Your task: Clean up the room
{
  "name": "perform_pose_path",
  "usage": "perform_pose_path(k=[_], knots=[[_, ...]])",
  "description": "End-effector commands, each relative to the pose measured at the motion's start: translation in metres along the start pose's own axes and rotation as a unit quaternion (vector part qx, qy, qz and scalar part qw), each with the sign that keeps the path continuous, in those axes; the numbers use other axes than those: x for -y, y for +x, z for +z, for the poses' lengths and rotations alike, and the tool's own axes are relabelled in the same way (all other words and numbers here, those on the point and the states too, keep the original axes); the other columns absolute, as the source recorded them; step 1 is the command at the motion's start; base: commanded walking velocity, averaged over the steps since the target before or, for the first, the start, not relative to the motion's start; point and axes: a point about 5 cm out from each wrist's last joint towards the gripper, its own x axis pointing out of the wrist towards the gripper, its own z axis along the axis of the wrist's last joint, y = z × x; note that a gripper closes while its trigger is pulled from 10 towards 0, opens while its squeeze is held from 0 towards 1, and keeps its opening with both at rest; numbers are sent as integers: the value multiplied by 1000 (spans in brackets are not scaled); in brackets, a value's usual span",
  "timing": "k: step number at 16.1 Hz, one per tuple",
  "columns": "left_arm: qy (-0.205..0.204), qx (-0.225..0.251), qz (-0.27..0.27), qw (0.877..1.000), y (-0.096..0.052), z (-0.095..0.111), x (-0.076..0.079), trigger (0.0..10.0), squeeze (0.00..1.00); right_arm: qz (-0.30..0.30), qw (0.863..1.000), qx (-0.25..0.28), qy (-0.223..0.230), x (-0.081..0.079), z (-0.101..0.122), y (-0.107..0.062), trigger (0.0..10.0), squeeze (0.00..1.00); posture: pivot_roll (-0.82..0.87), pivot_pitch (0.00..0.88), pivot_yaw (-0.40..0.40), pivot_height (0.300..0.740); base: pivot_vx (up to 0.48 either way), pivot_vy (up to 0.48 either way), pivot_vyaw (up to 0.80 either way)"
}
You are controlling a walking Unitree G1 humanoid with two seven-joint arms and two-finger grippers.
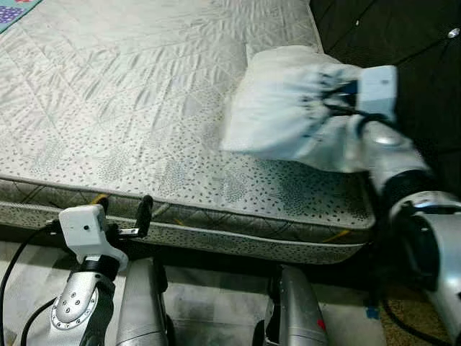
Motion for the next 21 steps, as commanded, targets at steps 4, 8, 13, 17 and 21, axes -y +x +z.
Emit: perform_pose_path(k=[4, 8, 13, 17, 21], knots=[[3, -9, -5, 1000, 1, -5, 2, 10000, 0, -18, 1000, 3, -12, 19, -15, -5, 0, 0, 73, 116, -71, 532, 0, 0, 0], [3, -13, -11, 1000, 2, -6, 3, 10000, 0, -9, 1000, -25, 4, 16, -51, -15, 0, 0, 55, 117, -48, 532, 0, 0, 0], [2, -18, -31, 999, 10, -8, 7, 10000, 0, -19, 998, -33, 50, 15, -85, -30, 0, 0, 27, 113, -23, 532, 0, 0, 0], [2, -18, -32, 999, 11, -9, 6, 10000, 0, -17, 999, -6, 50, 11, -96, -44, 0, 0, 19, 104, -30, 532, 0, 0, 0], [1, -19, -32, 999, 10, -12, 6, 10000, 0, 5, 998, -2, 66, -4, -105, -67, 0, 0, 9, 96, -29, 532, 0, 0, 0]])
